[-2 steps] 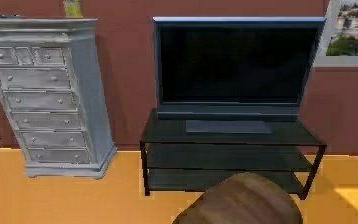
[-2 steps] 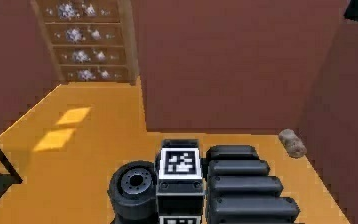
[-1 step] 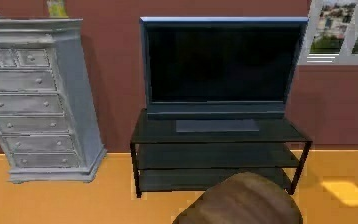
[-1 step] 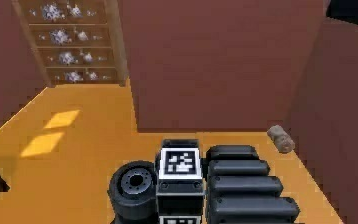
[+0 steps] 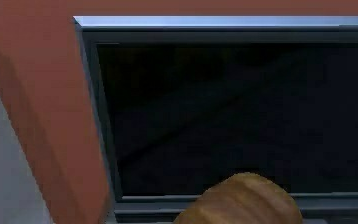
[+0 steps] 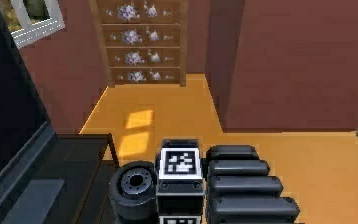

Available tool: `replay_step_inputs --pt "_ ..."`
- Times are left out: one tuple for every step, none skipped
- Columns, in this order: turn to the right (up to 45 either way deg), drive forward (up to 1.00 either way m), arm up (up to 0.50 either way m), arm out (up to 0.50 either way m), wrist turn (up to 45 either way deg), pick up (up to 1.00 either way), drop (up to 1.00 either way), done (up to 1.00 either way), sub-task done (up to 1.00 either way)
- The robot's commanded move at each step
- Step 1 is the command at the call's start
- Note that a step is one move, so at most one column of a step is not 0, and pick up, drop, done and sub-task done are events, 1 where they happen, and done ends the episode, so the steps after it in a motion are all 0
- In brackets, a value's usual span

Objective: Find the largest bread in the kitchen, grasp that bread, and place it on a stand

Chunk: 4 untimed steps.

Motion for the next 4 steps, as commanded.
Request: replay_step_inputs --pt "27.0 0.0 0.0 0.0 0.0 0.0 0.0 0.0 0.0" --pt "-21.0 0.0 0.0 0.0 0.0 0.0 0.0 0.0 0.0" --pt "21.0 0.0 0.0 0.0 0.0 0.0 0.0 0.0 0.0" --pt "-24.0 0.0 0.0 0.0 0.0 0.0 0.0 0.0 0.0"
